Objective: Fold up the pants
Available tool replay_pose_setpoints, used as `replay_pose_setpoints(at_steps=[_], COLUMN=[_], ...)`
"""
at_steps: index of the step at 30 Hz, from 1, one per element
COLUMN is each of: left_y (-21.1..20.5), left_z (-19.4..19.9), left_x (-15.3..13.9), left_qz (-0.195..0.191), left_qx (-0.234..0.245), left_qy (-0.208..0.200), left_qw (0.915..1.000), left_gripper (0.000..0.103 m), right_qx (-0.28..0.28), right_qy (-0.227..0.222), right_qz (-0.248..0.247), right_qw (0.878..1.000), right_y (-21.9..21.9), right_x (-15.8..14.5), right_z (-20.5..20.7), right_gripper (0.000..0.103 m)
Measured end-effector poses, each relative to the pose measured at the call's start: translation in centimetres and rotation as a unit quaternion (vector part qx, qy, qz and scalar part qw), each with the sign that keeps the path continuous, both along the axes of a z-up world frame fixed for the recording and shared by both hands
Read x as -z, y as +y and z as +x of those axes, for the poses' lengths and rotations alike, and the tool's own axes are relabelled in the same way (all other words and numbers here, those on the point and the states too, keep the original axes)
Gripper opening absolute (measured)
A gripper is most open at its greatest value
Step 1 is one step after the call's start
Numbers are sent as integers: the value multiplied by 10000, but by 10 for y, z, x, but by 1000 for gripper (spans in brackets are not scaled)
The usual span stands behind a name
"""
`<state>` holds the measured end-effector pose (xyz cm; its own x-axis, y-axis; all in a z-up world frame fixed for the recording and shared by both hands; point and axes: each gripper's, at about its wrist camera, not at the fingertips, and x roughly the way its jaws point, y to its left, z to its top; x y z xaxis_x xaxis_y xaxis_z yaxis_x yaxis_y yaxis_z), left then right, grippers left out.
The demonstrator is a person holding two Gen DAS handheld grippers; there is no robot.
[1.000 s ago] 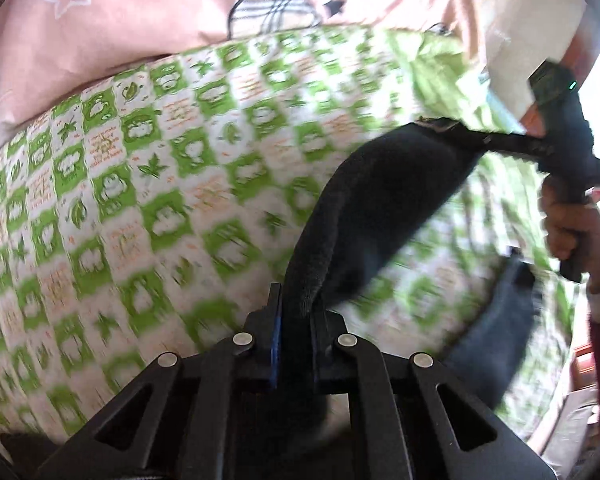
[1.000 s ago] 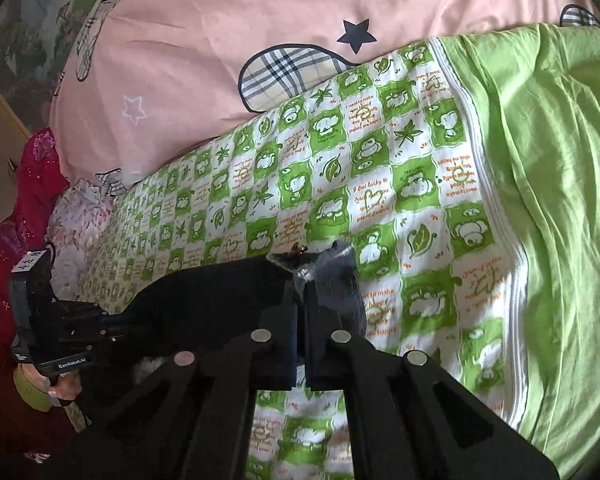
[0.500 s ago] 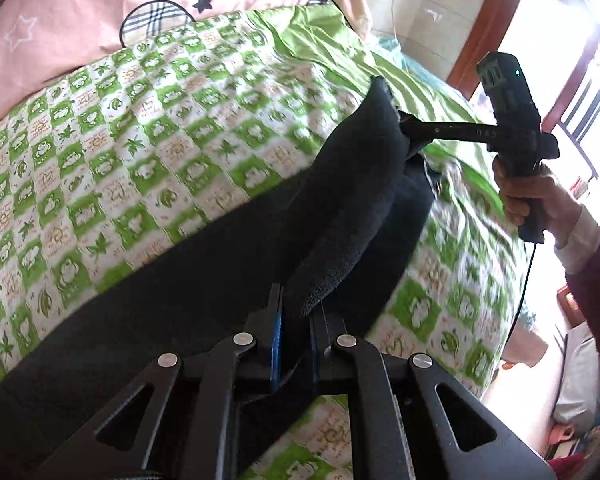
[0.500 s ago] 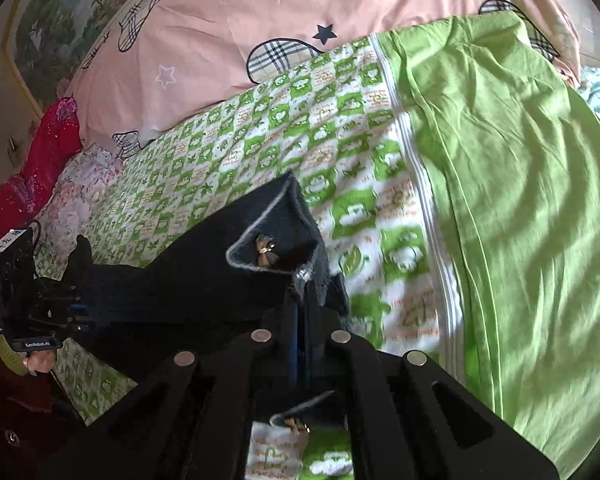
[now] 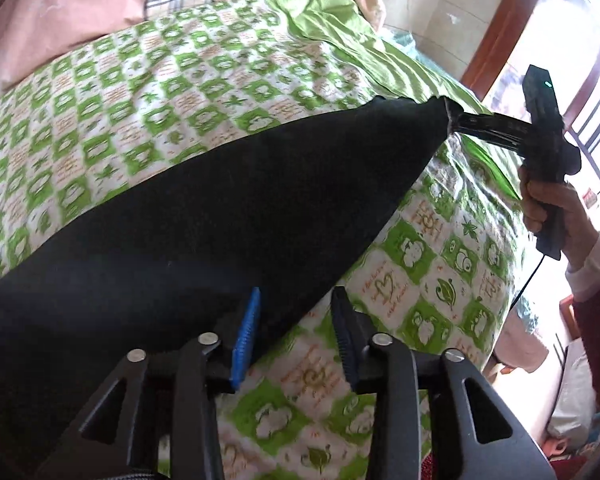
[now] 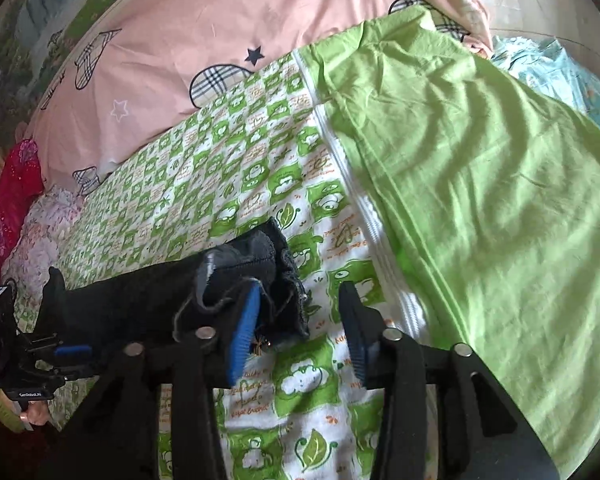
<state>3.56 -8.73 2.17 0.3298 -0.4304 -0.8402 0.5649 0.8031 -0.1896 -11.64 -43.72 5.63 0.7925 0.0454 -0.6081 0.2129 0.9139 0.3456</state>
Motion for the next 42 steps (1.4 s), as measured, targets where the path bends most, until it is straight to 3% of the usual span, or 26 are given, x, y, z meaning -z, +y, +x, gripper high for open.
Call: replay_pose_setpoints(at_steps=[3, 8, 13, 16, 21, 23, 25, 27, 29, 33, 36, 39, 40, 42], left_y=[28, 87, 144, 171, 199, 212, 219, 224, 229, 229, 229, 227, 225, 226], left_z=[-5, 3, 32, 58, 106, 127, 143, 159, 169, 178, 180, 186, 190, 194], left_x=[-4, -14, -31, -36, -39, -38, -36, -29, -22, -12, -14, -13, -12, -5], left_qz=[-71, -92, -7, 111, 519, 805, 931, 1104, 1214, 1324, 1210, 1363, 1399, 1416], left_qx=[-445, -1366, -2257, -2689, -2997, -3220, -3299, -3322, -3413, -3341, -3298, -3222, -3215, -3181], left_qy=[107, 315, 493, 840, 1352, 1556, 1711, 1910, 2059, 2232, 2252, 2166, 2202, 2295], left_qw=[9989, 9901, 9730, 9594, 9430, 9304, 9237, 9170, 9091, 9061, 9088, 9114, 9103, 9089], left_gripper=[48, 51, 54, 54, 54, 54, 54, 54, 54, 53, 53, 53, 51, 37], right_qx=[117, -360, -1312, -1971, -3242, -3695, -4102, -4367, -4413, -4330, -4333, -4313, -4304, -4346], right_qy=[-258, -587, -430, -275, -186, -162, -113, -19, 111, 359, 335, 376, 386, 447], right_qz=[13, 272, 465, 326, -7, -235, -392, -597, -986, -1391, -1196, -1071, -1076, -1035], right_qw=[9996, 9973, 9893, 9794, 9458, 9288, 9111, 8976, 8918, 8898, 8926, 8950, 8954, 8935], right_y=[9, 50, 117, 169, 269, 311, 347, 376, 397, 409, 399, 395, 395, 395], right_x=[-14, -24, -14, -9, -8, -8, -4, 3, 12, 30, 31, 31, 32, 33], right_z=[-22, -32, -2, 24, 58, 70, 82, 95, 109, 132, 139, 147, 150, 155], right_gripper=[48, 53, 53, 53, 53, 53, 53, 53, 53, 53, 53, 52, 52, 51])
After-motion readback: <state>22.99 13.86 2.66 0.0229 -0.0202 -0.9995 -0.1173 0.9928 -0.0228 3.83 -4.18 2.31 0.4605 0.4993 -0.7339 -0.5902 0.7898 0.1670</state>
